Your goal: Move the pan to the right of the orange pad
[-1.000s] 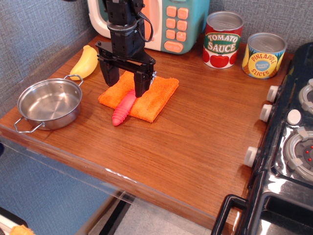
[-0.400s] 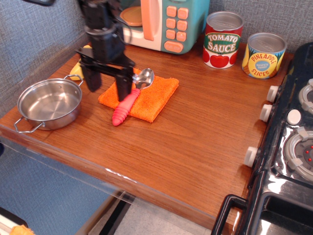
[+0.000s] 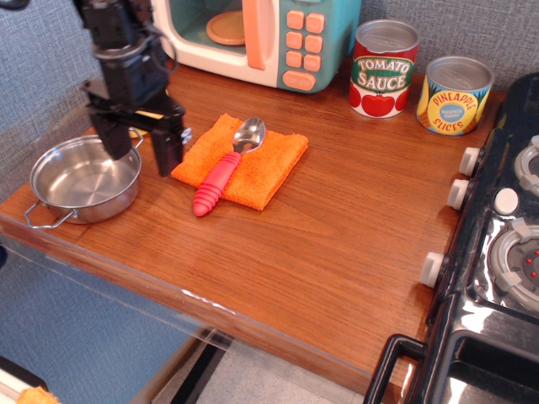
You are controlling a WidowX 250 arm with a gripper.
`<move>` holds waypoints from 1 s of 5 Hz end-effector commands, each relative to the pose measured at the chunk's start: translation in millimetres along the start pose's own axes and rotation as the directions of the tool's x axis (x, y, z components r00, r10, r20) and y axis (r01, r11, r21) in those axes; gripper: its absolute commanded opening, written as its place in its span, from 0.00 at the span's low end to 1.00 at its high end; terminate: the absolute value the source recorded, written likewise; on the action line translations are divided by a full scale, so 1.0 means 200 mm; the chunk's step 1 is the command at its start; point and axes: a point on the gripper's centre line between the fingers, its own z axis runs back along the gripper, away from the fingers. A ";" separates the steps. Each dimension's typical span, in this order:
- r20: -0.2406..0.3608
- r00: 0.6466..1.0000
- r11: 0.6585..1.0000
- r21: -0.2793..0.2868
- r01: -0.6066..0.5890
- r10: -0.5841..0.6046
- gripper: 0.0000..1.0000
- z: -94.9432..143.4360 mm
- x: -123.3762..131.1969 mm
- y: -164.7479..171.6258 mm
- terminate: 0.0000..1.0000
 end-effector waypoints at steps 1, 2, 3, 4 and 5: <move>-0.008 0.999 0.998 0.037 -0.045 0.045 1.00 -0.05 -0.01 0.10 0.00; -0.037 0.998 0.997 0.057 -0.055 0.057 1.00 -0.13 0.00 0.11 0.00; -0.060 0.996 0.995 0.081 -0.058 0.063 1.00 -0.21 0.01 0.10 0.00; -0.058 0.995 0.993 0.092 -0.074 0.080 0.00 -0.24 0.01 0.10 0.00; -0.050 0.995 0.991 0.102 -0.083 0.089 0.00 -0.24 0.01 0.10 0.00</move>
